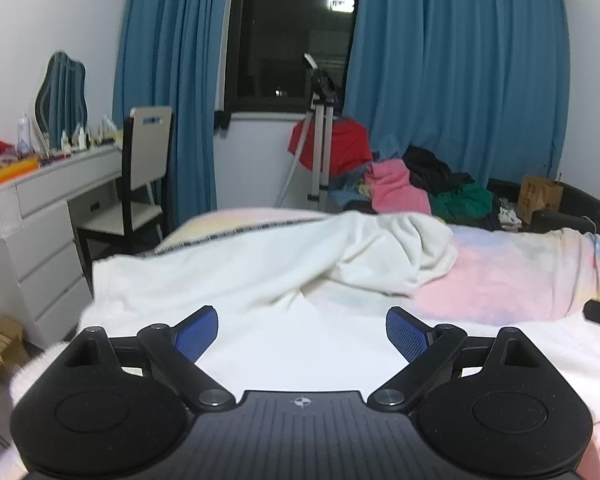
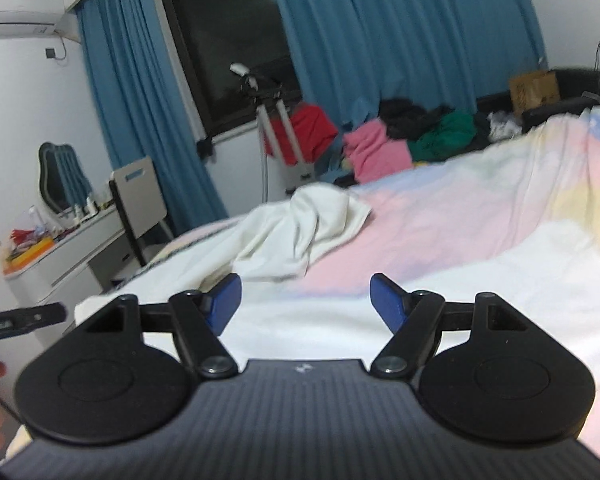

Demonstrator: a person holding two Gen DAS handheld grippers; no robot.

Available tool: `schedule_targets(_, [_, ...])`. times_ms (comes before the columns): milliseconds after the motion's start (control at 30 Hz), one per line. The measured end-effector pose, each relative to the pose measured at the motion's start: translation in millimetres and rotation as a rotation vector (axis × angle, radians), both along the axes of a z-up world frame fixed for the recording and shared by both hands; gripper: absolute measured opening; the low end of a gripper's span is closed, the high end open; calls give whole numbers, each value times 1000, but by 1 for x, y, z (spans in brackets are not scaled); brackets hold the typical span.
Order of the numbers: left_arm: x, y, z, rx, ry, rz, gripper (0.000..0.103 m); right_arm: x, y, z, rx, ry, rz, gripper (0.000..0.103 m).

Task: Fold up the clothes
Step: 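Grasp the pant leg hem with the right tool, then pull the pant leg away from the waistband with the right tool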

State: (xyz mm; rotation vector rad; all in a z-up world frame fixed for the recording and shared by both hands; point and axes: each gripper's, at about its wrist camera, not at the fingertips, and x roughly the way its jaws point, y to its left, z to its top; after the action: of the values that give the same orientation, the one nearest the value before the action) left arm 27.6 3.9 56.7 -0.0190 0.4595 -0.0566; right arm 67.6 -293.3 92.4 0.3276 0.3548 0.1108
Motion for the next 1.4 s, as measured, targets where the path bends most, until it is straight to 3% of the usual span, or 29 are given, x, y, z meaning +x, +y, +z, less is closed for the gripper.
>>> schedule_targets(133, [7,4,-20,11,18,-6,92,6,10,-11,-7,19,15,74])
schedule_targets(333, [9,26,-36,-49,38,11,92,36,15,-22,112,96,26,54])
schedule_targets(433, [10,32,-41,-55,38,46,92,79,19,-21,147,168,29,50])
schedule_targets(567, [15,37,-50,-77,48,56,93,154,21,-31,206,196,-18,50])
schedule_targets(767, [44,48,-76,-145,75,74,93,272,26,-84,343,279,-144,50])
schedule_targets(900, [68,58,-98,-195,57,68,93,322,37,-114,354,282,-187,48])
schedule_targets(933, [74,60,-104,-216,57,65,93,329,38,-118,366,260,-196,45])
schedule_targets(967, [79,62,-110,-252,60,53,93,336,39,-119,363,252,-199,30])
schedule_targets(1000, [85,65,-116,-298,68,33,93,342,40,-120,359,243,-201,23])
schedule_targets(1033, [89,66,-119,-326,74,16,93,347,41,-118,350,250,-200,10])
schedule_targets(1067, [93,67,-123,-355,81,-1,93,351,42,-116,341,257,-198,8])
schedule_targets(1167, [99,66,-129,-368,71,-30,92,340,34,-98,312,203,-217,7])
schedule_targets(1400, [78,57,-115,-326,-11,-72,92,301,-57,-19,180,87,-341,7])
